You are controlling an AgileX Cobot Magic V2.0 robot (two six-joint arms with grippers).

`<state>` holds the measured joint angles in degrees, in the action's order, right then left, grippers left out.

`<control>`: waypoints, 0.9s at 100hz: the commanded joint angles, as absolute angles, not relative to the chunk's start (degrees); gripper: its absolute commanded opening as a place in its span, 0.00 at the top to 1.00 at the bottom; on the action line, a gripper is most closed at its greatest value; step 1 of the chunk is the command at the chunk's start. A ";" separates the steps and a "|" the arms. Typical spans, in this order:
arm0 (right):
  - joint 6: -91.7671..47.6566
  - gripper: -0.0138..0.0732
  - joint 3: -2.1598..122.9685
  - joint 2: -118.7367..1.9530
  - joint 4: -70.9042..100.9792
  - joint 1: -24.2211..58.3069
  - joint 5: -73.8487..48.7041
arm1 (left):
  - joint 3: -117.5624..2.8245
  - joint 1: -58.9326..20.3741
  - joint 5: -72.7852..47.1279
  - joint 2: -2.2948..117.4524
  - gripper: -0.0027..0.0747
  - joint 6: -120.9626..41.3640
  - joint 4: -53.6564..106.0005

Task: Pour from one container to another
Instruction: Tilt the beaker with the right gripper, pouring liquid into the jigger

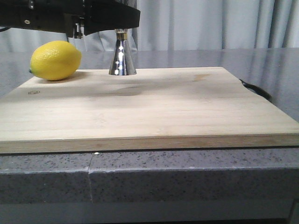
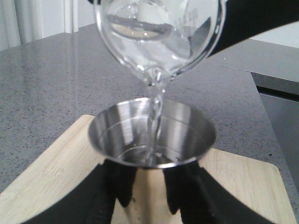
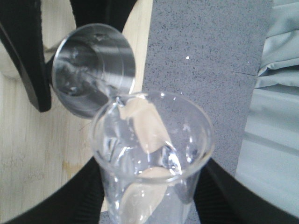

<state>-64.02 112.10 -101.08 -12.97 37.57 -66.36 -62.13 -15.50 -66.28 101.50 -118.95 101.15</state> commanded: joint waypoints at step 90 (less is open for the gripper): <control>-71.55 0.54 114.13 -98.42 -14.71 37.58 -60.26 | -63.78 -15.92 -71.37 99.12 0.70 -118.38 106.82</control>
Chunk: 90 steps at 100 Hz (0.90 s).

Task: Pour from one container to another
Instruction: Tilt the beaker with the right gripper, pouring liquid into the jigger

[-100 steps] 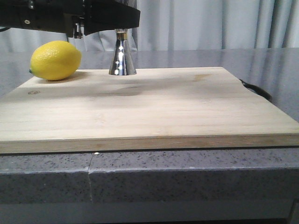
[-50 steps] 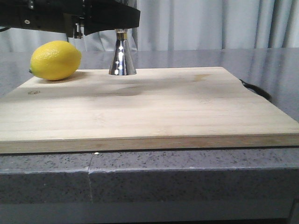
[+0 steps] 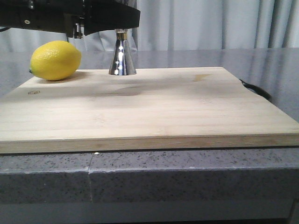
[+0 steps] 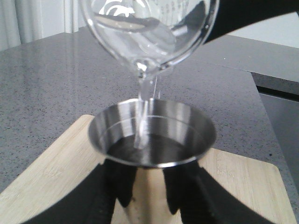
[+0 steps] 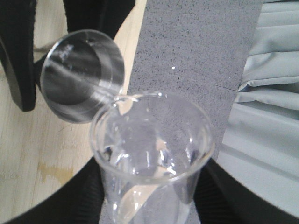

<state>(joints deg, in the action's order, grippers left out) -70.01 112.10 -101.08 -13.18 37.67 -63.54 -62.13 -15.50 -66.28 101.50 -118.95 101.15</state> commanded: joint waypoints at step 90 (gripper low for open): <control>-72.40 0.54 114.13 -98.42 -14.95 37.58 -58.02 | -63.78 -15.92 -71.37 99.12 0.70 -118.38 106.82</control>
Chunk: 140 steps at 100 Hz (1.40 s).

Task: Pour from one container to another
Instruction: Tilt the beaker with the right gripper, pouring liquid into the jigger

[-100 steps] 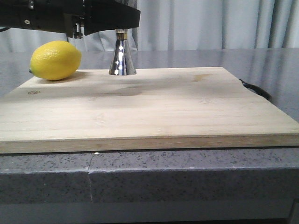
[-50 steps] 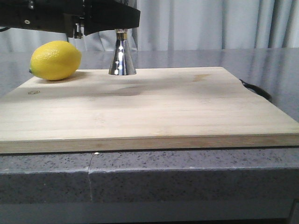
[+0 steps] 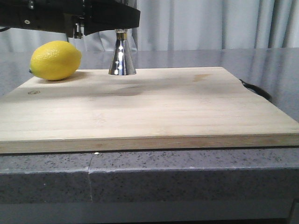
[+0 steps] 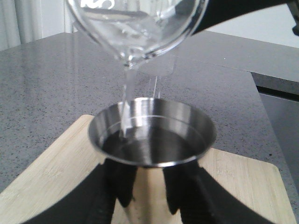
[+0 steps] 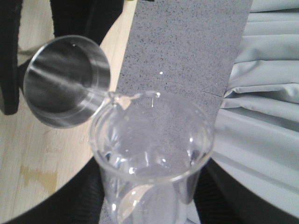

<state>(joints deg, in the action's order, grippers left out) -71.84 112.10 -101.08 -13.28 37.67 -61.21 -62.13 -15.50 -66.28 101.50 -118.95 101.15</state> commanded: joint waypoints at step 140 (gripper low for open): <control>-40.13 0.54 114.02 -92.84 4.86 27.26 -65.87 | -63.78 -15.92 -71.37 99.12 0.70 -118.38 106.82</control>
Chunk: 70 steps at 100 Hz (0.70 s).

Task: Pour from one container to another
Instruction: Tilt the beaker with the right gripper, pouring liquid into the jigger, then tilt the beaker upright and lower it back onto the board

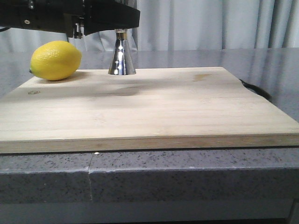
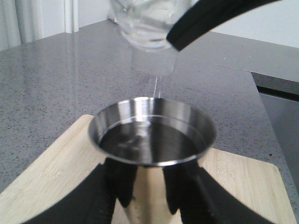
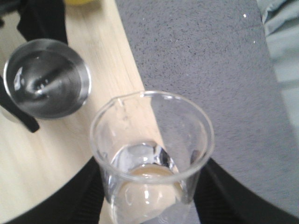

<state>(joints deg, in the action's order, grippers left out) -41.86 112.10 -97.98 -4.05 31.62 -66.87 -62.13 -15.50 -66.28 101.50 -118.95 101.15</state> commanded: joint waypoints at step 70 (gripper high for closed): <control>-41.90 0.54 74.56 -74.04 32.28 8.04 -45.72 | -63.78 -15.92 -71.37 99.12 0.70 -118.38 106.82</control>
